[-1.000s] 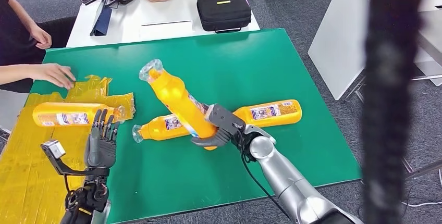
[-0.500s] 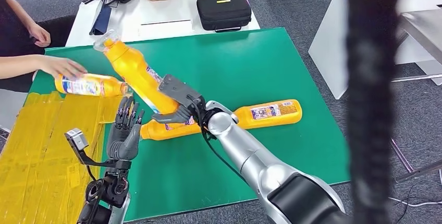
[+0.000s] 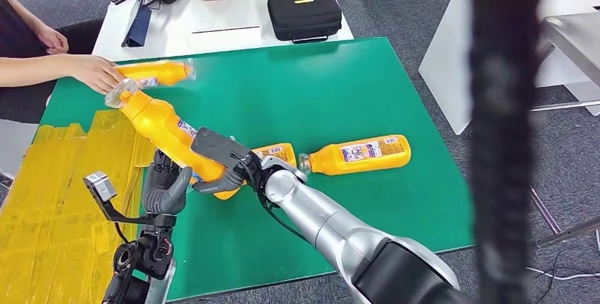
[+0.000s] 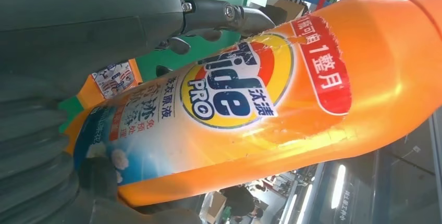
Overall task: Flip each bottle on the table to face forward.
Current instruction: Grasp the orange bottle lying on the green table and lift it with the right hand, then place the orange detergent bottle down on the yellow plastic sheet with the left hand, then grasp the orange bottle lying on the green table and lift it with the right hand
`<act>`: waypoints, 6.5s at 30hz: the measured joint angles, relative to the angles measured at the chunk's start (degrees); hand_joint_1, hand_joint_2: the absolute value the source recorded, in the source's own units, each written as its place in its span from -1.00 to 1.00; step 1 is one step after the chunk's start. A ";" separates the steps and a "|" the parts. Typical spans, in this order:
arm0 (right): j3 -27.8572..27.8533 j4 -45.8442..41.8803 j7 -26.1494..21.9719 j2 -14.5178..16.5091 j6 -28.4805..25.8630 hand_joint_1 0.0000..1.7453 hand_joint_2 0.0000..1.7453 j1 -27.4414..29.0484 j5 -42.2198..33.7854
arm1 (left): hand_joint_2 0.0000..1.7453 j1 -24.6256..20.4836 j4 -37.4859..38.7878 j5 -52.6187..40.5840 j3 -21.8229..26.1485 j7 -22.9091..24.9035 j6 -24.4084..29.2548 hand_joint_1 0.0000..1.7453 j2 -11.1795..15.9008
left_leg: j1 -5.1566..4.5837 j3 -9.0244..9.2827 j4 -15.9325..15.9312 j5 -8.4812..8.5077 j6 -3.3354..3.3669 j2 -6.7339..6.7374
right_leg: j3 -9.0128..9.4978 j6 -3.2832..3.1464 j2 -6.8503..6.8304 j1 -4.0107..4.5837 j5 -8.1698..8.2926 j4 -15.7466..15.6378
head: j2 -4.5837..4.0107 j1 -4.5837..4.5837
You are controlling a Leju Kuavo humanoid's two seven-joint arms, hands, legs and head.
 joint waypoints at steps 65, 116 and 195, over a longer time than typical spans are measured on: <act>1.20 -11.00 -9.16 -6.59 -7.11 -1.00 -1.00 0.92 7.83 | 1.00 6.61 -21.76 -35.99 9.63 -7.43 48.66 1.00 3.29 | 0.00 -0.08 0.02 0.03 0.02 0.07 | -0.14 -0.06 0.05 0.00 0.05 -0.01 | 0.00 0.01; 0.52 2.96 2.14 -8.86 7.24 -1.00 1.00 -4.46 23.14 | -1.00 -23.84 43.68 -75.34 12.35 1.35 42.59 -1.00 14.64 | -0.02 0.36 -0.01 0.50 -0.08 -0.10 | 0.32 -0.15 -0.19 -0.01 0.33 0.07 | 0.00 -0.01; -14.38 1.24 -10.11 -5.02 -12.03 1.00 1.00 -3.26 21.70 | 1.00 -9.79 13.68 -0.48 2.40 -4.08 -0.02 -1.00 9.07 | -0.01 -0.51 0.02 0.56 -0.08 0.10 | -0.57 -0.14 0.01 -0.02 0.54 0.06 | 0.00 0.01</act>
